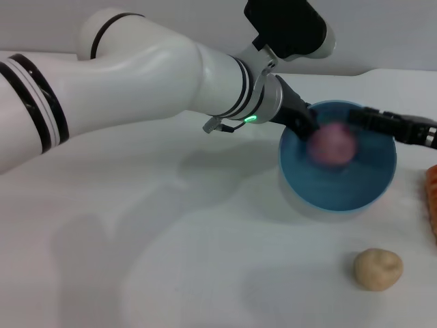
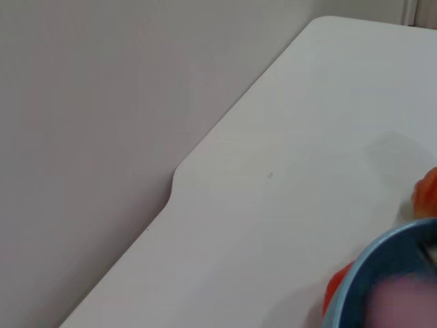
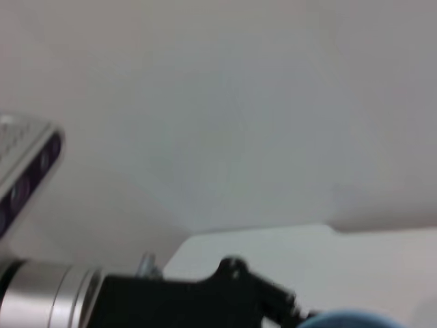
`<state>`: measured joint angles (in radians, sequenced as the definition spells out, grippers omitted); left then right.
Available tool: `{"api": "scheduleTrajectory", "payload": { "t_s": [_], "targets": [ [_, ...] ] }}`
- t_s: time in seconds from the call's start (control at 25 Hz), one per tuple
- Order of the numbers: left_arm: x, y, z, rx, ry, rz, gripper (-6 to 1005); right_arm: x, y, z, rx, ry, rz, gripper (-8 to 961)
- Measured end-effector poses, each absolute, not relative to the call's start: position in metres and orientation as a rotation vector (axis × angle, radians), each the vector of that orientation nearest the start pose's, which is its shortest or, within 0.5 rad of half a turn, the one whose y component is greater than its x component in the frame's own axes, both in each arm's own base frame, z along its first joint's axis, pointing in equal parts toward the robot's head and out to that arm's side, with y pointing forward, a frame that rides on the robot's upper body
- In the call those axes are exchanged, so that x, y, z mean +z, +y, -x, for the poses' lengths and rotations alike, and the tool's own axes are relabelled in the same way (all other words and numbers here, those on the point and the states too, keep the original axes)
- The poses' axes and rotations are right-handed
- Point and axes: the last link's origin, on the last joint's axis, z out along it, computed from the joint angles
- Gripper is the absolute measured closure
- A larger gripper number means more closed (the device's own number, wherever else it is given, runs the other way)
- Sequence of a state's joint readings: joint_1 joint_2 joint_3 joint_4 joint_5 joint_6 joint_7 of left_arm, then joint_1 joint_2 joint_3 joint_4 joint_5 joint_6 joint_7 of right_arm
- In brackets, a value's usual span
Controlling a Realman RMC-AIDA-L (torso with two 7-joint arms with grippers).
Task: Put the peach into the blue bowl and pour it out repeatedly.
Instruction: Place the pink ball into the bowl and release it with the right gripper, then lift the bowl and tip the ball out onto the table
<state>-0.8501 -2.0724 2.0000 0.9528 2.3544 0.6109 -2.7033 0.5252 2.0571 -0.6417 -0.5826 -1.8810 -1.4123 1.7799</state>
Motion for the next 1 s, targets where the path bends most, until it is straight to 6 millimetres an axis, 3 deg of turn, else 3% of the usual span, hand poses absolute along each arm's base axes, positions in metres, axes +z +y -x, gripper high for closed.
{"api": "scheduleTrajectory", "payload": {
  "t_s": [0.2,0.36,0.52,0.76,1.0],
  "targets": [
    [-0.127,0.398,0.099,0.073,-0.410,2.585,1000,0.014,0.352,-0.288,0.914,1.179,2.278,318],
    [-0.126,0.400,0.097,0.069,-0.400,2.580,1000,0.016,0.350,-0.290,0.911,1.166,2.279,318],
    [-0.127,0.400,0.097,0.055,-0.387,2.571,1000,0.031,0.343,-0.303,0.864,1.066,2.246,319],
    [-0.125,0.409,0.103,0.018,-0.377,2.524,1000,0.070,0.320,-0.335,0.911,0.808,2.020,319],
    [-0.126,0.413,0.096,-0.023,-0.280,2.501,1000,0.078,0.293,-0.360,0.914,0.716,1.837,318]
  ]
}}
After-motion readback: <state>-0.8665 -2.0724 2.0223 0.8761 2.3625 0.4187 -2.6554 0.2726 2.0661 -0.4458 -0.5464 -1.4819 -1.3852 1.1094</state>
